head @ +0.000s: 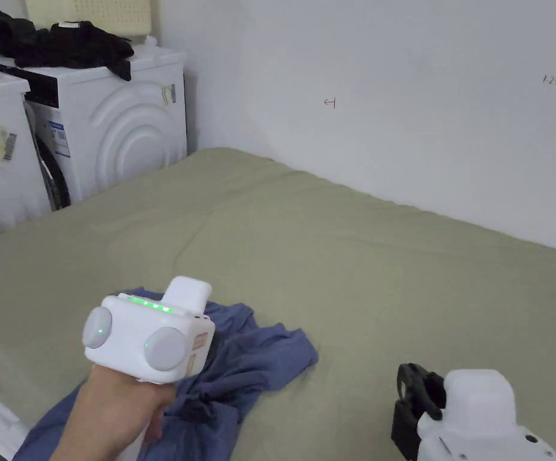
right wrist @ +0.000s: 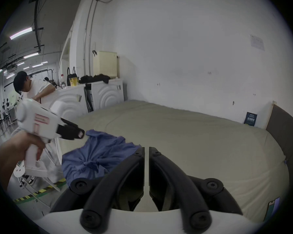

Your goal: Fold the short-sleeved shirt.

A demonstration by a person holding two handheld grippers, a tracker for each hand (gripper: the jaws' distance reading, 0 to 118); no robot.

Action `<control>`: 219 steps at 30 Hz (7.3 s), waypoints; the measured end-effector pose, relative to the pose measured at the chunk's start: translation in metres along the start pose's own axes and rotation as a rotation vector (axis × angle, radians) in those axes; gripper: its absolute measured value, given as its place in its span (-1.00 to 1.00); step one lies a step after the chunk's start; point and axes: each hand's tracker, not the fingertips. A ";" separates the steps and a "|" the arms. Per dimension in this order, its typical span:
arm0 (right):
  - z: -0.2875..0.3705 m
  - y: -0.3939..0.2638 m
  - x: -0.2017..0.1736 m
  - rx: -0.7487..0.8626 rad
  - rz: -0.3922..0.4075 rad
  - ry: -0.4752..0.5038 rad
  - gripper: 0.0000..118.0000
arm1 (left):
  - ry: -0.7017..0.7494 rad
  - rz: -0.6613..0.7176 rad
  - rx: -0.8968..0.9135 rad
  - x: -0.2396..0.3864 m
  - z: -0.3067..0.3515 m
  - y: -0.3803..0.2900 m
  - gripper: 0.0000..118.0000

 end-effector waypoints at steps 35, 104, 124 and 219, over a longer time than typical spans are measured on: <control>0.030 -0.038 0.089 -0.079 -0.089 -0.165 -0.91 | -0.291 -0.151 0.252 0.152 -0.025 0.039 -0.80; 0.078 -0.133 0.141 -0.265 -0.200 -0.308 -0.91 | -0.198 -0.362 -0.057 0.161 -0.173 -0.009 0.29; 0.095 -0.142 0.179 -0.257 -0.246 -0.381 -0.91 | -0.382 -0.148 0.017 0.165 -0.114 0.007 -0.96; 0.126 -0.013 0.366 -0.297 -0.240 -0.492 -0.88 | -0.290 0.005 0.333 0.096 0.008 0.103 -1.00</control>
